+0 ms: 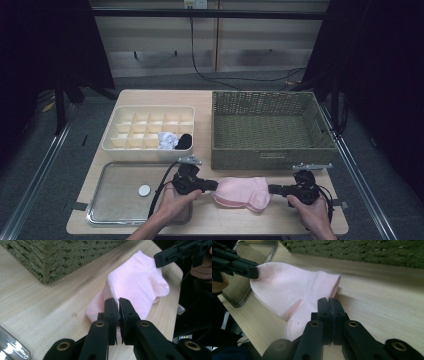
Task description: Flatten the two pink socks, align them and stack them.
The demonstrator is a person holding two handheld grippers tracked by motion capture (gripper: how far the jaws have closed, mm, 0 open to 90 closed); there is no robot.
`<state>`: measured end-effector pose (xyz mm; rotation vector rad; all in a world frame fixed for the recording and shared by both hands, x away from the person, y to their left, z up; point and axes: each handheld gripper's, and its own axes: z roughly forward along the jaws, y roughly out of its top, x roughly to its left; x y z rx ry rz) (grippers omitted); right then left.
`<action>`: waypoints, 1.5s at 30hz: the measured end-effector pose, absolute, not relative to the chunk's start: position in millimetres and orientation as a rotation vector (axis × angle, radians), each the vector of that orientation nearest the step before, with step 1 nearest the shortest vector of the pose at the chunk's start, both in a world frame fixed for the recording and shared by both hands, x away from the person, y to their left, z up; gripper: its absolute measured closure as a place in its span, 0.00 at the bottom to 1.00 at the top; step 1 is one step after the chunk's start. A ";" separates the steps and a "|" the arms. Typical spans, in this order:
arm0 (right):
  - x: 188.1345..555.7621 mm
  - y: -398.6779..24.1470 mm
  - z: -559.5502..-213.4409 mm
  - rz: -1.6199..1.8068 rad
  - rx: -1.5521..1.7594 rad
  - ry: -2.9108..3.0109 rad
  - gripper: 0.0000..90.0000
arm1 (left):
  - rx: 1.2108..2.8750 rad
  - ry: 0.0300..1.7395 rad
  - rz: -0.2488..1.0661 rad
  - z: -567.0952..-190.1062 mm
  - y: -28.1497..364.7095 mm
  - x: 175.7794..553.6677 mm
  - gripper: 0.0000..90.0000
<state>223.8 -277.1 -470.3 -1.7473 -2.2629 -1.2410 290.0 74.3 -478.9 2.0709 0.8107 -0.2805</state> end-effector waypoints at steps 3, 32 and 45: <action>224.5 -277.0 -472.7 -1.230 -1.747 -2.270 0.99 | 2.072 0.811 -0.292 -480.3 75.0 290.1 0.95; 229.9 -259.5 -484.1 -1.170 -1.740 -2.347 0.81 | 2.040 0.833 -0.280 -474.8 88.7 289.2 0.65; 230.7 -253.7 -488.7 -1.138 -1.729 -2.350 0.81 | 2.093 0.750 -0.255 -469.1 78.3 281.0 0.81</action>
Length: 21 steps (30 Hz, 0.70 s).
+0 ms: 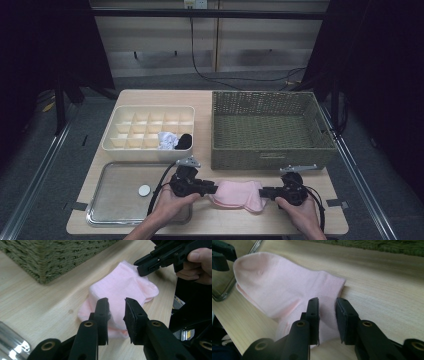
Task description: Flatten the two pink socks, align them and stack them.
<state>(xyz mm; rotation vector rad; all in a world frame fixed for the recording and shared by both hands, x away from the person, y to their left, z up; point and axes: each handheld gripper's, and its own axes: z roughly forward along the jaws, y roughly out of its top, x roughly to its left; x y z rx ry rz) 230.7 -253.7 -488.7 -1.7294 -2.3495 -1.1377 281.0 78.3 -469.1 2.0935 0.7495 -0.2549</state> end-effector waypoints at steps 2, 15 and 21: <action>230.2 -250.8 -489.2 -1.117 -1.717 -2.365 0.83 | 2.095 0.740 -0.261 -468.7 74.4 279.0 0.80; 231.3 -250.2 -490.5 -1.128 -1.711 -2.356 0.84 | 2.117 0.681 -0.324 -472.4 44.0 272.1 0.76; 231.6 -249.3 -490.3 -1.130 -1.710 -2.357 0.83 | 2.148 0.666 -0.330 -478.7 34.2 271.4 0.77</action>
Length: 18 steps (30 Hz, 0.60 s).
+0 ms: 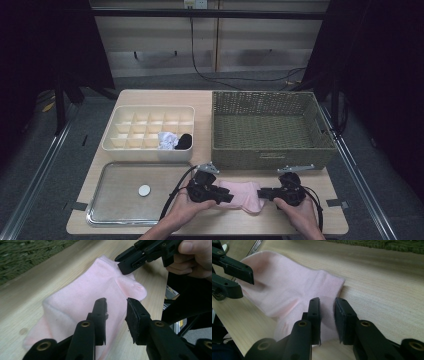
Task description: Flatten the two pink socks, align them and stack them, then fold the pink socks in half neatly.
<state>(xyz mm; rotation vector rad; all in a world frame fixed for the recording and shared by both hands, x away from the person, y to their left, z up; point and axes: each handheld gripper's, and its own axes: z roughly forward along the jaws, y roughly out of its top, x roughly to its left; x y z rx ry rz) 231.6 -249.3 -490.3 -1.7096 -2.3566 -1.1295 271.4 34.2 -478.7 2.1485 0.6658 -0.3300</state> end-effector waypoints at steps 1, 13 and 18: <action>231.6 -249.3 -490.3 -1.130 -1.710 -2.357 0.83 | 2.148 0.666 -0.330 -478.7 34.2 271.4 0.77; 229.6 -248.5 -489.6 -1.129 -1.705 -2.366 0.81 | 2.212 0.663 -0.335 -497.4 15.9 273.6 0.74; 228.9 -252.4 -489.4 -1.133 -1.733 -2.350 0.77 | 2.219 0.669 -0.320 -497.8 19.4 277.0 0.73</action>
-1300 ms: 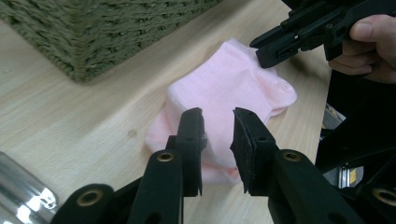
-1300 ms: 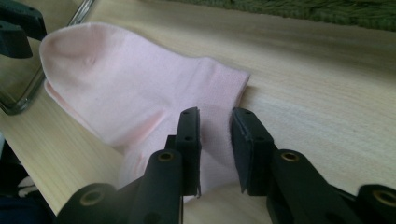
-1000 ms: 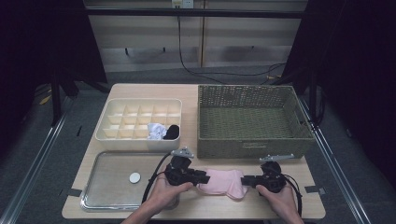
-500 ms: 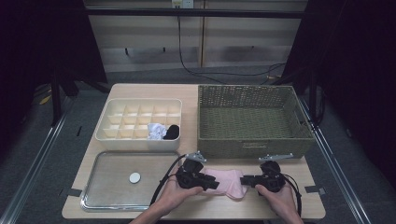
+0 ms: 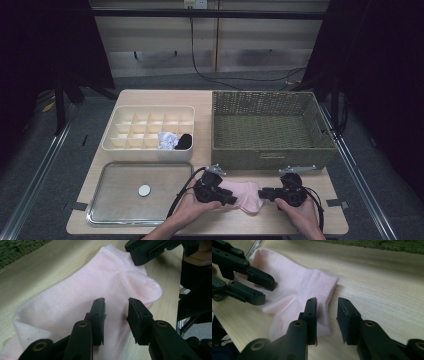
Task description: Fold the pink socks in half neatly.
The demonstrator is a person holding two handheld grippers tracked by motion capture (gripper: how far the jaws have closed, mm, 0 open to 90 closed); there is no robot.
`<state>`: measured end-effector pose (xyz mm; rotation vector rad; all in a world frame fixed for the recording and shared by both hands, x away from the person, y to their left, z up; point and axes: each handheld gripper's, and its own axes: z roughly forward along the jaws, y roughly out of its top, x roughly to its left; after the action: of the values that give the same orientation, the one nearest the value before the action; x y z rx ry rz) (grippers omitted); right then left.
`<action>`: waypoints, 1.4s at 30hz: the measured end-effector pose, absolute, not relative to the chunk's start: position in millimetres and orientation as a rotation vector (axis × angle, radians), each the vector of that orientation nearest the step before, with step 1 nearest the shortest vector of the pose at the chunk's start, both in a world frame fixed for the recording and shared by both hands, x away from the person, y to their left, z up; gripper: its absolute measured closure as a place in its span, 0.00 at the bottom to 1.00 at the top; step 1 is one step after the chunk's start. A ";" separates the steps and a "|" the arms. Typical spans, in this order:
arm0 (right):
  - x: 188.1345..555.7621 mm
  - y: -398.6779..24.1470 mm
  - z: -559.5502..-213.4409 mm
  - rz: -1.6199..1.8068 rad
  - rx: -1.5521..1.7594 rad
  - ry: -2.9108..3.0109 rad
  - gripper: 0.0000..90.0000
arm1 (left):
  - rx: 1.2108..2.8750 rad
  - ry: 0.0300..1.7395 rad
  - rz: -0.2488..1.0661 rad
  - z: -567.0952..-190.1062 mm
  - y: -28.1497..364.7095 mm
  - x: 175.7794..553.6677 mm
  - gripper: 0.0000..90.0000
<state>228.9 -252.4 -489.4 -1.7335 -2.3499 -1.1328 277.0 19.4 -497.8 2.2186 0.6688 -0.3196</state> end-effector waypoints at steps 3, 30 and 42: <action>228.9 -252.8 -491.1 -1.115 -1.743 -2.360 0.74 | 2.206 0.680 -0.331 -498.2 19.3 277.3 0.73; 228.1 -256.3 -495.7 -1.242 -1.662 -2.111 0.94 | 2.207 0.670 -0.295 -499.6 21.4 274.0 0.76; 227.9 -255.3 -481.9 -1.309 -1.632 -2.109 0.95 | 2.202 0.673 -0.304 -500.3 23.7 274.2 0.77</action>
<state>227.9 -255.3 -481.9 -1.6322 -2.1088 -1.3088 274.2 23.7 -500.3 2.2025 0.6727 -0.3042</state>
